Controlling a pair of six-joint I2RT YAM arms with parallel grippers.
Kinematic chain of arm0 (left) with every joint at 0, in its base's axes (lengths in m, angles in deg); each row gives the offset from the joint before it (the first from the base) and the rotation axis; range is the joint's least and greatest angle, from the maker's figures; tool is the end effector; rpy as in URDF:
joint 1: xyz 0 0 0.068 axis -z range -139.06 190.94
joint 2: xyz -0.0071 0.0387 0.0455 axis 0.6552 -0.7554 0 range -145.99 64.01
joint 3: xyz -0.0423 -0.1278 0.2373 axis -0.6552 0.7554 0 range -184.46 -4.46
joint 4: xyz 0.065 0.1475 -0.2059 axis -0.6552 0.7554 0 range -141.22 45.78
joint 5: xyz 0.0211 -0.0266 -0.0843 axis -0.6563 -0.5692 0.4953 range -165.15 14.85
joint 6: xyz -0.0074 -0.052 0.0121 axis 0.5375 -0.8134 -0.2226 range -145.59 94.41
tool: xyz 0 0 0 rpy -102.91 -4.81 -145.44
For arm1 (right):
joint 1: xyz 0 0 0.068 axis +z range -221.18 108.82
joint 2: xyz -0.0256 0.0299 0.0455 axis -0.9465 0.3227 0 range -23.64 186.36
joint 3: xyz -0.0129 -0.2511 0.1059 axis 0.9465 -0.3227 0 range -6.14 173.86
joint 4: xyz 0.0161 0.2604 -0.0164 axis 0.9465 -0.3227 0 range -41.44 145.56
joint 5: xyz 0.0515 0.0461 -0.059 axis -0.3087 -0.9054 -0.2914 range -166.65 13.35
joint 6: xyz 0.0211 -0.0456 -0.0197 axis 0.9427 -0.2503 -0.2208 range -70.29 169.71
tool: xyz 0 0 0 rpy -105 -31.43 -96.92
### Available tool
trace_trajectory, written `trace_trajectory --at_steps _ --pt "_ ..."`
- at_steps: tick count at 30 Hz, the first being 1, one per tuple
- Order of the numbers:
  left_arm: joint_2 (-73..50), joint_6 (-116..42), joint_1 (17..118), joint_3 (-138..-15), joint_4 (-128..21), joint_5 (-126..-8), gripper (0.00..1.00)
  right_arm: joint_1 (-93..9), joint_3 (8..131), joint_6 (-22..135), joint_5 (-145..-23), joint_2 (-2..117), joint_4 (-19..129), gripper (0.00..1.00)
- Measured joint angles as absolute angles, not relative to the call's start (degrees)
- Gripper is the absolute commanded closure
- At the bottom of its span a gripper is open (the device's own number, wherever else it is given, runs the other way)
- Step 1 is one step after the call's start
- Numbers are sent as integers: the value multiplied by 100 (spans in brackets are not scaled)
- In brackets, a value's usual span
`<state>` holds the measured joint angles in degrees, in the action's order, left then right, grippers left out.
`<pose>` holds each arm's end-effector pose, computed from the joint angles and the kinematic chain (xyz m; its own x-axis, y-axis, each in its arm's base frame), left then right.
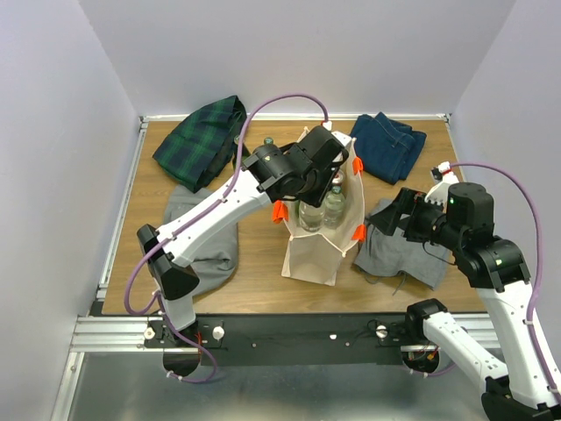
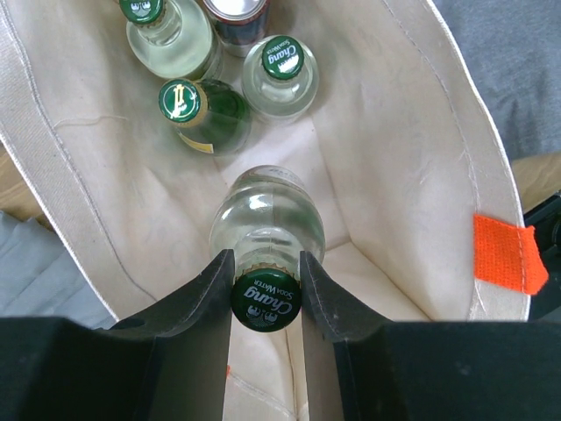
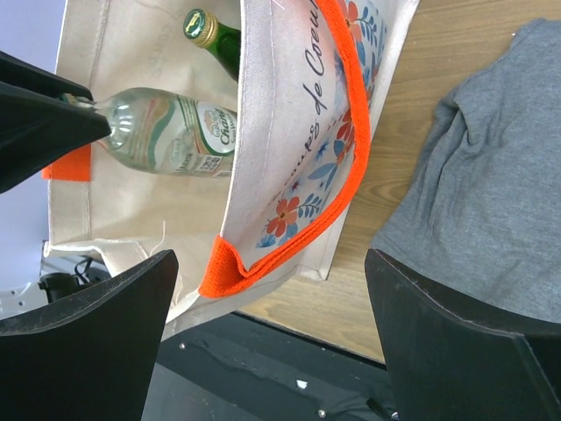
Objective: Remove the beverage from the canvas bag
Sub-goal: Take out the drink from the canvas bag.
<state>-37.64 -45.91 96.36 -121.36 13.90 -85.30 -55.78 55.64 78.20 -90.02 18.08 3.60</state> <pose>0.2118 -0.2963 0.4111 -0.6658 0.3640 -0.6513 0.5490 0.8301 -0.0974 0.1181 0.0411 0.3721 -0.6612 0.2994 -0.6879 -0.1503 0.8455 0.5125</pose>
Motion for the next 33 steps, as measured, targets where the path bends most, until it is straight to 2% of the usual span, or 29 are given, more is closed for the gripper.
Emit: trace_trajectory --at_steps 33 --pt "-3591 -4425 9646 -13107 1865 -8493 100 -5578 5478 7822 -9260 1797 528 4"
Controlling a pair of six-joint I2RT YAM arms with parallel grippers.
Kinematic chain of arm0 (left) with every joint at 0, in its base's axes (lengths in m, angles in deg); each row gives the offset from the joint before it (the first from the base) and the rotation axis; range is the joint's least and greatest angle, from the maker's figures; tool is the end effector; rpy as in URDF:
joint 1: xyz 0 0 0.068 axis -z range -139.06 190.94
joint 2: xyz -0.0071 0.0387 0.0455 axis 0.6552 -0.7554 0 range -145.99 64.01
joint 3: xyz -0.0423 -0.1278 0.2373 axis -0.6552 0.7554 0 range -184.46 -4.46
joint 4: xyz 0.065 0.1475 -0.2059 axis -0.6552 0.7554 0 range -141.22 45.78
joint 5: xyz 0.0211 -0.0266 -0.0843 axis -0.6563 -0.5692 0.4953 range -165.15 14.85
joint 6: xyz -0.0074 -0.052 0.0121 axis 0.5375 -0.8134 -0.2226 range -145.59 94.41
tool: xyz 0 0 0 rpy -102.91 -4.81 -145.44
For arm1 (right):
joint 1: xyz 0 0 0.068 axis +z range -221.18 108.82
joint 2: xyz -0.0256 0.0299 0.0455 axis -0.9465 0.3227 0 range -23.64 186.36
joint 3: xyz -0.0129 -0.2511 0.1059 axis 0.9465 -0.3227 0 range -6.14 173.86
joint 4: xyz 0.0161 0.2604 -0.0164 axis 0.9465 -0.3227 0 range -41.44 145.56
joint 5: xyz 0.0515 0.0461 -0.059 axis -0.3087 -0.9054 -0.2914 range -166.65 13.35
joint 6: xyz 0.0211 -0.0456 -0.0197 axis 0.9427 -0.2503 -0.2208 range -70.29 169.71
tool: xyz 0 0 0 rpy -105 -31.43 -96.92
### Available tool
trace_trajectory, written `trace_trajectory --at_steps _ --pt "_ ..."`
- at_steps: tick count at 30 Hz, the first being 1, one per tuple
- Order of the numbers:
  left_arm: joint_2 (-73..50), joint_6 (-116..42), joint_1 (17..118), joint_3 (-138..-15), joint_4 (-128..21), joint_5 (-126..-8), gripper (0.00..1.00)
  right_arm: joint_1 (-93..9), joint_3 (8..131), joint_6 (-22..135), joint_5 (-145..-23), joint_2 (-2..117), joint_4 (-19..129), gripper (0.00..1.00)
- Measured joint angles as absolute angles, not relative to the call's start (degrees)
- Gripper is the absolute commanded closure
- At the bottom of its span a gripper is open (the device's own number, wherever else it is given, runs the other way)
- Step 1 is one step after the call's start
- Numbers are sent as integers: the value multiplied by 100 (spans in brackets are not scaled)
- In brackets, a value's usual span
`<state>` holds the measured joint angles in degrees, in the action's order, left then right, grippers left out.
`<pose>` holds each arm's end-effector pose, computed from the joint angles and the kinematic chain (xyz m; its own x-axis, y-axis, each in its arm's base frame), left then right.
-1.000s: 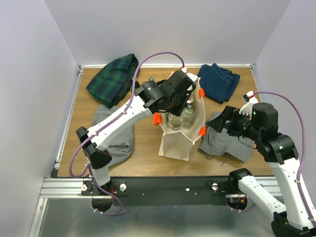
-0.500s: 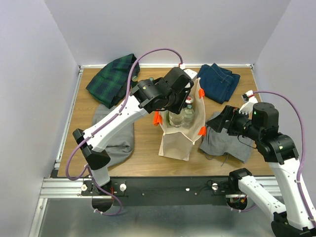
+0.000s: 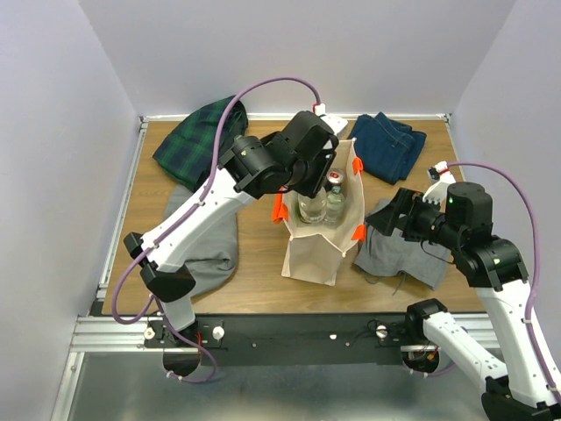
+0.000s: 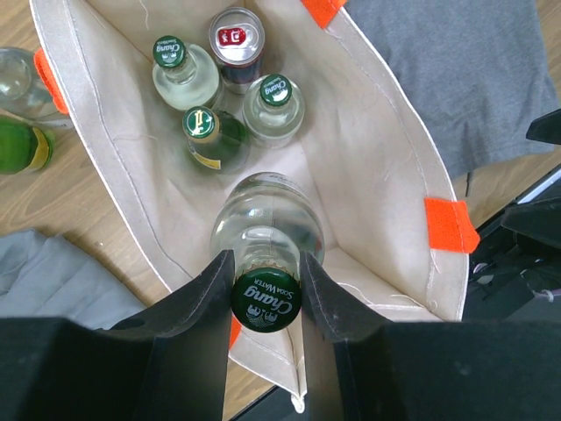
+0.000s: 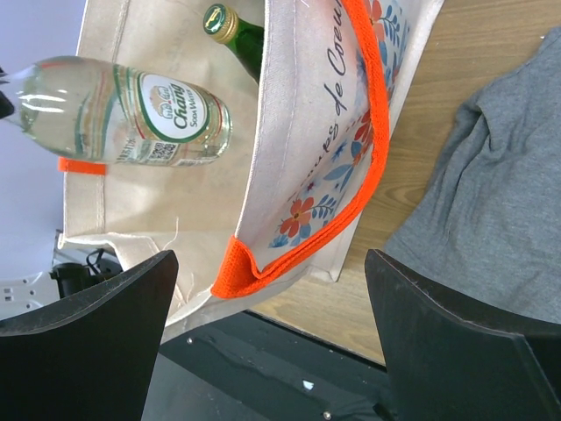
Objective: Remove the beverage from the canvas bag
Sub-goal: Take out the drink from the canvas bag.
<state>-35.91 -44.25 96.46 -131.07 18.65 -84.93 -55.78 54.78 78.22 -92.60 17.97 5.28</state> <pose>0.1957 -0.2744 0.4626 -0.6043 0.3234 -0.7281 0.5794 0.8057 -0.1231 0.1196 0.0431 0.3707 -0.6662 0.2927 -0.6860 -0.1871 0.8248 0.5336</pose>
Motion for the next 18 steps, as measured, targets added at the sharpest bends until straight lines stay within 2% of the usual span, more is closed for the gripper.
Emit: trace_trajectory --at_steps 18 --pt "-3563 -4379 9646 -13552 2184 -8500 100 -5578 5463 7822 -9260 1799 539 4"
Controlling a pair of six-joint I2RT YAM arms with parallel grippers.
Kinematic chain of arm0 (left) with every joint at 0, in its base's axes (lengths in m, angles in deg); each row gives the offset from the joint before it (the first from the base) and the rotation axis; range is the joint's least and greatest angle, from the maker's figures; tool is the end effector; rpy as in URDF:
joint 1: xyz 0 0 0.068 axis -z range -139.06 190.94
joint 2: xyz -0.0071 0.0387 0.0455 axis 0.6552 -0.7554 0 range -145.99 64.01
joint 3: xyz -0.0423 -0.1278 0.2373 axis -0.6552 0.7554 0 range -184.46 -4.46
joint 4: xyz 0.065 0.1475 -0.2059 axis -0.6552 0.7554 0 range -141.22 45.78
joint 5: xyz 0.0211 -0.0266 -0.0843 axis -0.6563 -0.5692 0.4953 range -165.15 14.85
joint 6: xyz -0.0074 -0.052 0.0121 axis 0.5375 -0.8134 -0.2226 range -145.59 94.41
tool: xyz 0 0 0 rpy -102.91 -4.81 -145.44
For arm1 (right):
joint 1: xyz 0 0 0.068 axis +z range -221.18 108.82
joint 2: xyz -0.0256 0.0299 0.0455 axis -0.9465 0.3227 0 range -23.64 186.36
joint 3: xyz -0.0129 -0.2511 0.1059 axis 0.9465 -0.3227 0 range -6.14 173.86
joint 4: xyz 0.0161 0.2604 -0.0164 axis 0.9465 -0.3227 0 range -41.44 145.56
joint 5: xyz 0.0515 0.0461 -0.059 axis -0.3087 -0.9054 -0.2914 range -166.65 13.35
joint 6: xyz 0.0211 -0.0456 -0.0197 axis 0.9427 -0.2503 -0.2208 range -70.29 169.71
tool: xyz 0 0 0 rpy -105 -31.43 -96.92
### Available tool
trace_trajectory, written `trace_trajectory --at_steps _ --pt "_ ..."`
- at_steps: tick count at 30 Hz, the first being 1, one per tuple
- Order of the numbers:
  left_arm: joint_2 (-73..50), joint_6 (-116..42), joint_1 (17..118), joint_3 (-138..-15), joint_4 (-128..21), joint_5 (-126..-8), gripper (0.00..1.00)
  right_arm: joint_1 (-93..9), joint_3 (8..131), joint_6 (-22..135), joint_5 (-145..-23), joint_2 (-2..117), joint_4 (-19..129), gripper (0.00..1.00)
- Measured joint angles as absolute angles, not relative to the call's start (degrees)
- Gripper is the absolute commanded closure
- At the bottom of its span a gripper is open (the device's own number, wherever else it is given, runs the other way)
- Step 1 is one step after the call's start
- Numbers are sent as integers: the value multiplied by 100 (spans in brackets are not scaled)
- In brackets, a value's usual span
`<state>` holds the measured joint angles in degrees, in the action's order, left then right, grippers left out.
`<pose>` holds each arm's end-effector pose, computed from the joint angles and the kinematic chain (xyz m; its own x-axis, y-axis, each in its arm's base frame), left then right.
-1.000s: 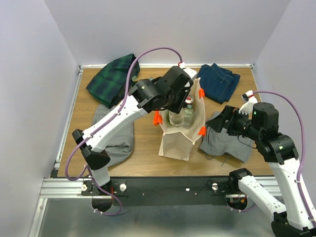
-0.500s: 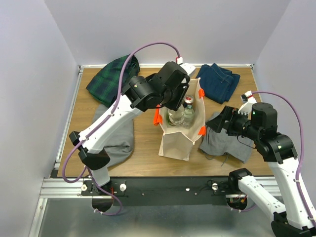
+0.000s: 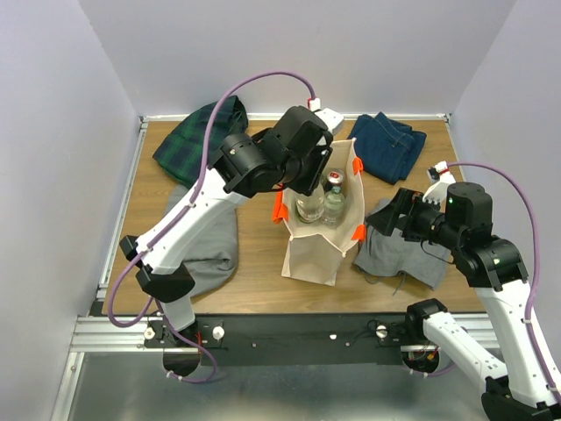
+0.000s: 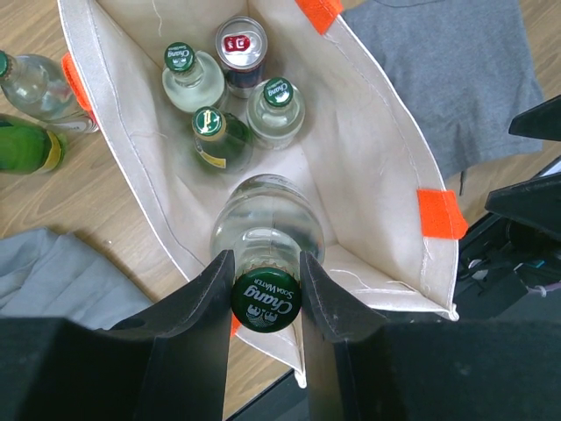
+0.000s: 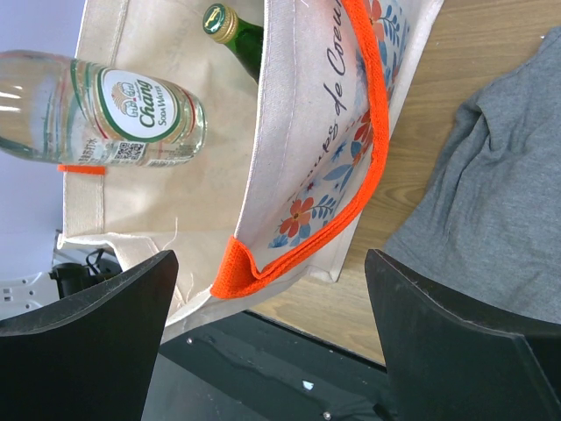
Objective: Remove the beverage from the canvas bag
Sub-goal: Take out the drink from the canvas bag.
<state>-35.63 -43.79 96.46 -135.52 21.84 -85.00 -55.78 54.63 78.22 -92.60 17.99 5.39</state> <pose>0.1881 -0.2633 0.4803 -0.5882 0.3133 -0.7455 0.5855 0.8010 -0.1253 0.1200 0.0432 0.3701 -0.6669 0.2925 -0.6854 -0.1865 0.8249 0.5336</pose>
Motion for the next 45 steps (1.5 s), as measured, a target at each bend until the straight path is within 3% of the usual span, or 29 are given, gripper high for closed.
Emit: trace_trajectory --at_steps 31,45 --pt "-2988 -4335 9644 -13848 2267 -9409 100 -5578 5417 7864 -9260 1770 541 4" --pt "-2811 -4252 9201 -13880 2302 -9531 100 -5578 5417 7870 -9260 1766 541 4"
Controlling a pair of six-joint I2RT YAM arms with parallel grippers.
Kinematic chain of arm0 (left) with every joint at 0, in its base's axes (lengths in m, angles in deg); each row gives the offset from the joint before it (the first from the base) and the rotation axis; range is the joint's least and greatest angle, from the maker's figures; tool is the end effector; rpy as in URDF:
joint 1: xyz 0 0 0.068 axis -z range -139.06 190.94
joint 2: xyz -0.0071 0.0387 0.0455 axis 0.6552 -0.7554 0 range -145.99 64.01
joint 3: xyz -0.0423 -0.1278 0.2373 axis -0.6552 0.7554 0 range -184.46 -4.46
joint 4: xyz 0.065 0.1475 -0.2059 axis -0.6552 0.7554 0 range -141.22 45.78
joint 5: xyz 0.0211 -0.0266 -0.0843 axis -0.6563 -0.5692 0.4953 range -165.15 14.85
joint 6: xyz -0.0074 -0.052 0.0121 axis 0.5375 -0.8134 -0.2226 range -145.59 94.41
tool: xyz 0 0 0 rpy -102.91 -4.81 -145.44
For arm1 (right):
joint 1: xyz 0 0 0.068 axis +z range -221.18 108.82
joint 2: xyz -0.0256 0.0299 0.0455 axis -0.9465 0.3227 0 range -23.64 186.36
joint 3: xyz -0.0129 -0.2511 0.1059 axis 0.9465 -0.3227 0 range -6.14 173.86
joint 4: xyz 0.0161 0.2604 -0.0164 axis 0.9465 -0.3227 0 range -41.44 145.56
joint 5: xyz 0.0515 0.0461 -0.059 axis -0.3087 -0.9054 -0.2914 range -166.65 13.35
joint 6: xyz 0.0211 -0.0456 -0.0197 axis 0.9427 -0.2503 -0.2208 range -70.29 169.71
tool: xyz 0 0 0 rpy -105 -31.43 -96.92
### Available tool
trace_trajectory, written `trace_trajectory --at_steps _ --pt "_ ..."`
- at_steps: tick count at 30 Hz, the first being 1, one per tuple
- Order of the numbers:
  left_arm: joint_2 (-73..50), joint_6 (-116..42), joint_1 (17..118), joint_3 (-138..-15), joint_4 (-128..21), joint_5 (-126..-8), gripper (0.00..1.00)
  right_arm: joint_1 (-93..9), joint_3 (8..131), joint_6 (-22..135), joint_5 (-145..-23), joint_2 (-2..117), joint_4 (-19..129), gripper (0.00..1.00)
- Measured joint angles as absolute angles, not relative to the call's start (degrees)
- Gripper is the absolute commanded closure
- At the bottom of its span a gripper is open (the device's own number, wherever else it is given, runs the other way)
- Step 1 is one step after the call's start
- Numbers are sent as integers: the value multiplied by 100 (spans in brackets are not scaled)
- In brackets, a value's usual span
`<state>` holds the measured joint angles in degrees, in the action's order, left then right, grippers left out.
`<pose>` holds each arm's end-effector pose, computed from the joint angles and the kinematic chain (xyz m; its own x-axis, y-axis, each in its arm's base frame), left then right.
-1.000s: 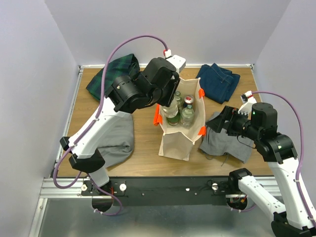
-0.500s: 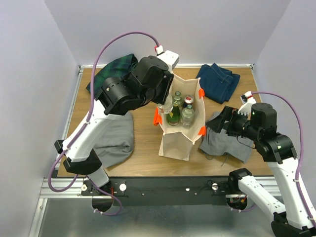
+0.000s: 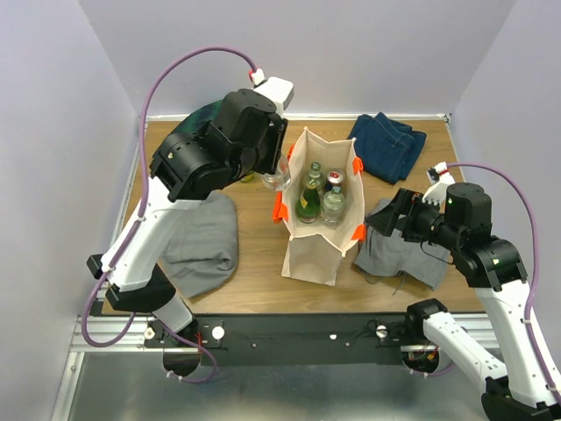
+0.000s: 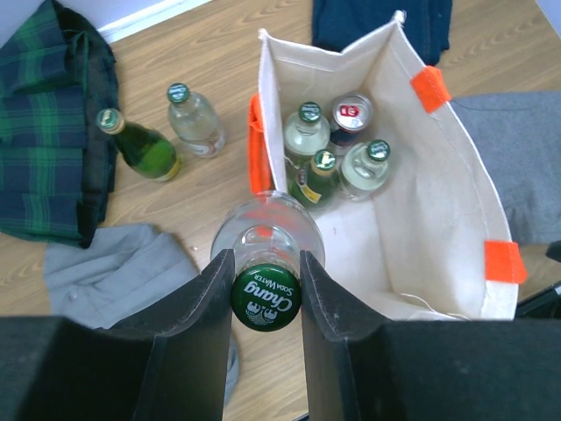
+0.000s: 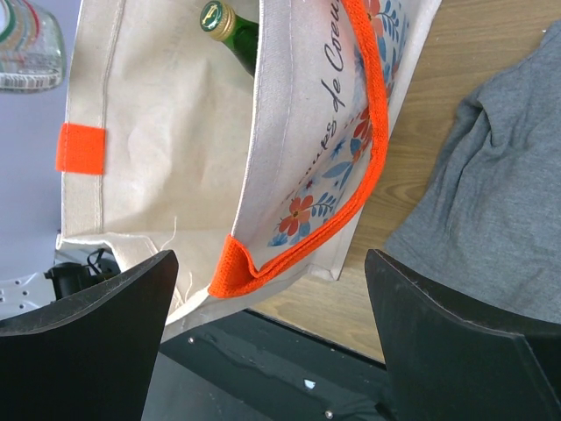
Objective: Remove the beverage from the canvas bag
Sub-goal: Take out the drink from the canvas bag, then place the drink at the center of the board.
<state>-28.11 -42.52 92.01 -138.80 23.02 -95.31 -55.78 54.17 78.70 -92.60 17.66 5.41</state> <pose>0.1741 -0.1961 0.5295 -0.4778 0.1568 -0.8644 0.4261 0.9018 -0.0720 0.1193 0.0430 0.3683 -0.6697 0.2991 -0.6798 -0.1799 0.8227 0.5392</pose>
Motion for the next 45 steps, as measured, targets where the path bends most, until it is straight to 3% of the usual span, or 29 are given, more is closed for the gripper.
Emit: trace_trajectory --at_steps 18,45 --pt "-2422 -4112 8232 -12862 2079 -9496 100 -5578 5417 7883 -9260 1755 539 4" --pt "-2286 -3977 7684 -10820 536 -8946 100 -5578 5585 7914 -9253 1941 493 4"
